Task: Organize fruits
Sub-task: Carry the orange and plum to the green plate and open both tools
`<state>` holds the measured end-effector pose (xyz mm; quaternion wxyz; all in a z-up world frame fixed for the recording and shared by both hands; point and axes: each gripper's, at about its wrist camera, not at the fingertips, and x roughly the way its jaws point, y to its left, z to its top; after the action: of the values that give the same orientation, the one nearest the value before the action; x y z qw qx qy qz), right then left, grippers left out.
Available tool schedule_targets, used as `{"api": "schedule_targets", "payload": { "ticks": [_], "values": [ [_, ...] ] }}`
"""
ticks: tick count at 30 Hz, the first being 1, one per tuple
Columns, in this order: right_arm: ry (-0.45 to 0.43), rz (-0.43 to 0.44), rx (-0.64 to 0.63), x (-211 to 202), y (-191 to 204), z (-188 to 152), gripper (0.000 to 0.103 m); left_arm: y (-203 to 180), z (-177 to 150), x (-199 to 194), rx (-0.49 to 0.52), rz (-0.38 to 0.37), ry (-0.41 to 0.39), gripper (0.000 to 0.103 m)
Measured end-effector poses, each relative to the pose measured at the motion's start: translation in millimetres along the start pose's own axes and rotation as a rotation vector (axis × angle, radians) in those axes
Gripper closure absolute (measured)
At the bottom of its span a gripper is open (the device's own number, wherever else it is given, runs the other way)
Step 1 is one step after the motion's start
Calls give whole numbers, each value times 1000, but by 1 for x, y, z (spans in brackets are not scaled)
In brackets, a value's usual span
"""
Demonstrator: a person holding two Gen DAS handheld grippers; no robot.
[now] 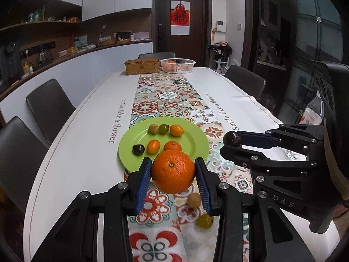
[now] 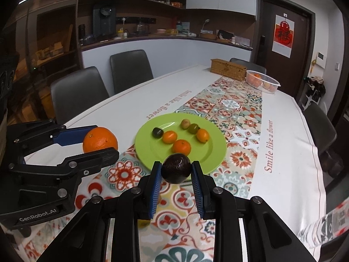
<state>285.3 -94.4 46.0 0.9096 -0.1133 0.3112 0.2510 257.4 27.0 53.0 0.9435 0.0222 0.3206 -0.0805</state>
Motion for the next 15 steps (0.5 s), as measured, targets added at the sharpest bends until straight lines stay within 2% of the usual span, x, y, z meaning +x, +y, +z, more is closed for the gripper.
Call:
{"api": "schedule_targets", "payload": {
  "ticks": [15],
  "values": [
    [44, -22, -2, 56, -17, 33, 75, 33, 31, 62, -30, -22, 56, 63]
  ]
}}
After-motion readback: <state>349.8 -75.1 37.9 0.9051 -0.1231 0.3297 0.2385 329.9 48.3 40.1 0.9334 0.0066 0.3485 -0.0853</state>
